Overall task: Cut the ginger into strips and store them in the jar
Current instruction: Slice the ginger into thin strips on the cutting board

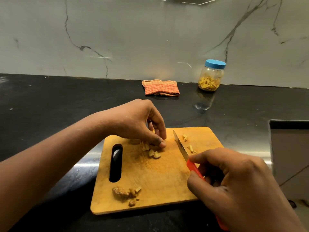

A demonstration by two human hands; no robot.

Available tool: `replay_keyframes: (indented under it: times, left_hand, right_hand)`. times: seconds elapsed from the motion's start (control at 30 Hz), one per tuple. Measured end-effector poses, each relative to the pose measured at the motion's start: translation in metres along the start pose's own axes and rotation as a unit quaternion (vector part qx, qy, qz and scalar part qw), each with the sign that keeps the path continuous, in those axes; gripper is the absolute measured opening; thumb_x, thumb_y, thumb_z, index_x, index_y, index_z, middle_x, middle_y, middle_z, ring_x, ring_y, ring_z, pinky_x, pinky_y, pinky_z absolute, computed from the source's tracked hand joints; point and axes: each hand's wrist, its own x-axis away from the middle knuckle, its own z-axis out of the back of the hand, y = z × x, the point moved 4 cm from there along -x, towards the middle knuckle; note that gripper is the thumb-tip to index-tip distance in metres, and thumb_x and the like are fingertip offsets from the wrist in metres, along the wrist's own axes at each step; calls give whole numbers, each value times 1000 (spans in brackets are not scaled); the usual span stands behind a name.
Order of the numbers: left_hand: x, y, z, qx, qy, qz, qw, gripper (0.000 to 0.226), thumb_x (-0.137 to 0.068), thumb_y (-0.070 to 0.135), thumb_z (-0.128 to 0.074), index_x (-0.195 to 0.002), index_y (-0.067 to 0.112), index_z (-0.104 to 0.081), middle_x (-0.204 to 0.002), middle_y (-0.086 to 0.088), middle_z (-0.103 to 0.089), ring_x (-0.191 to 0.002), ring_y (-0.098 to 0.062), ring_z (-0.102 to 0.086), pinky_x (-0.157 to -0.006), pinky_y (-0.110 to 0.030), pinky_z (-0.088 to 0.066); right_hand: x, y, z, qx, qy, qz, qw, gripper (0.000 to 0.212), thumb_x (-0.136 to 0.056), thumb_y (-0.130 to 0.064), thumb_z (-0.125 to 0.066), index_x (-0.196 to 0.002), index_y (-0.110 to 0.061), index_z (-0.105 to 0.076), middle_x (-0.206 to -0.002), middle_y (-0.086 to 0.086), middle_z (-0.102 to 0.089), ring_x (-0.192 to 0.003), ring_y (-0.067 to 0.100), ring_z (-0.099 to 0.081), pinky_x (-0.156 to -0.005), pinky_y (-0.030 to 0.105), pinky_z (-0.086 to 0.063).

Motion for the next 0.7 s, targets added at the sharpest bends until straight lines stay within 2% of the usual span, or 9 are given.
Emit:
replay_keyframes:
  times: [0.23,0.5,0.63,0.7]
  left_hand:
    - [-1,3,0,-12,12,13,1000,14,-75,39,-81,-87,32,-78,-89,17,-74,-90,0,-67,-89,-34,-57]
    - [-3,7,-7,19,80,3,997,12,-74,34,-83,-84,30,-79,-84,15,-73,-83,4,-66,-72,-14,-57]
    - [-3,2,-6,44,72,18,996,14,-70,39,-83,-80,30,-80,-86,13,-73,-87,-4,-65,-73,-31,-59]
    - [-3,1,-6,50,52,19,997,14,-71,40,-82,-82,31,-81,-91,11,-73,-92,-10,-65,-78,-41,-58]
  right_hand:
    - [0,-1,-1,-7,-7,4,1000,21,-62,-38,-63,-78,-29,-74,-55,-15,-57,-57,-1,-56,-51,1,-38]
    - [-2,-3,0,-15,-21,10,1000,29,-64,-45,-56,-81,-30,-74,-57,-17,-57,-61,-1,-57,-52,1,-39]
    - [-3,-6,-1,-13,-27,20,999,28,-63,-44,-55,-78,-30,-74,-56,-18,-56,-58,-2,-56,-50,-2,-35]
    - [-4,-8,-2,-12,-30,30,999,29,-64,-45,-55,-78,-30,-75,-56,-17,-56,-54,-1,-55,-49,-3,-35]
